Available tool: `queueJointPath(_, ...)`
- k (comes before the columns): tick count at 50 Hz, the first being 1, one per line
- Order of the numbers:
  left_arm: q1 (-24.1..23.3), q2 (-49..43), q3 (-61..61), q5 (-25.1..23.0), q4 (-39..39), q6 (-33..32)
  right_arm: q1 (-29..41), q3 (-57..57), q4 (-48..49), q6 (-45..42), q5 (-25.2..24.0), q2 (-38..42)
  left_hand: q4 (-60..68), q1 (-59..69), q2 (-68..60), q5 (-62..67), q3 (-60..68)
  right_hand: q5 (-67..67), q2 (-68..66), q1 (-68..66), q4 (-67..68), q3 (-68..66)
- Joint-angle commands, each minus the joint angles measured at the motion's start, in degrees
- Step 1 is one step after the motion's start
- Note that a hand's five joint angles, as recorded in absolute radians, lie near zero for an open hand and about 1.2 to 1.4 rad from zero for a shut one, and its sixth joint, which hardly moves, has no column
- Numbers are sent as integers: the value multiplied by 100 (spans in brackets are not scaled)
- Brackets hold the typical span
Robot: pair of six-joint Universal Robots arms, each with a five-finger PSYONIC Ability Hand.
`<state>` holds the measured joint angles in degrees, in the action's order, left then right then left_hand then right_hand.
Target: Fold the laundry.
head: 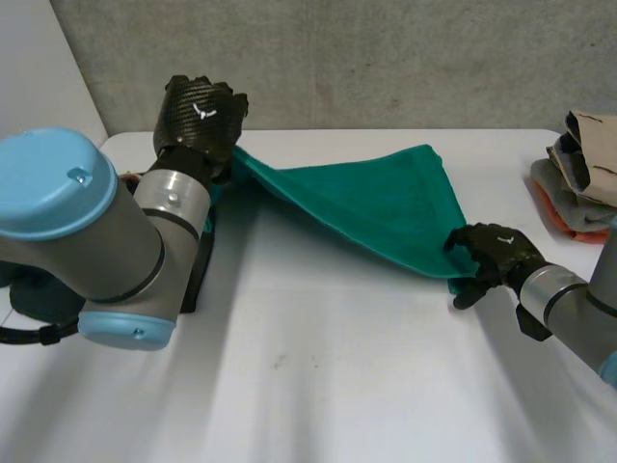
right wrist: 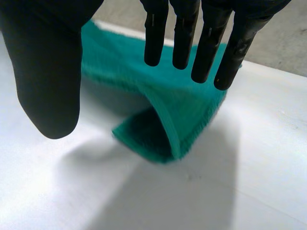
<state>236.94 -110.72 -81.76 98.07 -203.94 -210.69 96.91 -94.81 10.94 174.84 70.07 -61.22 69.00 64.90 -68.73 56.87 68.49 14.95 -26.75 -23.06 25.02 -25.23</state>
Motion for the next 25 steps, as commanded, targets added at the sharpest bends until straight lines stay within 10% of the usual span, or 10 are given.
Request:
queueJointPath(1, 10, -29, 301, 2, 100, 36, 30, 559, 40, -952, 234, 769, 1100, 1510, -1127, 1313, 1151, 984, -804, -1173, 977, -957)
queueJointPath(11, 19, 6, 275, 11, 153, 63, 39, 1429, 216, -795, 552, 1218, 1100, 1510, -1127, 1313, 1151, 5498, -5317, -5686, 5490, -5470)
queueJointPath(25, 248, 463, -252, 2, 584, 247, -14, 1562, 146, -504, 473, 875, 1100, 1510, -1127, 1313, 1151, 5505, -5325, -5694, 5498, -5477)
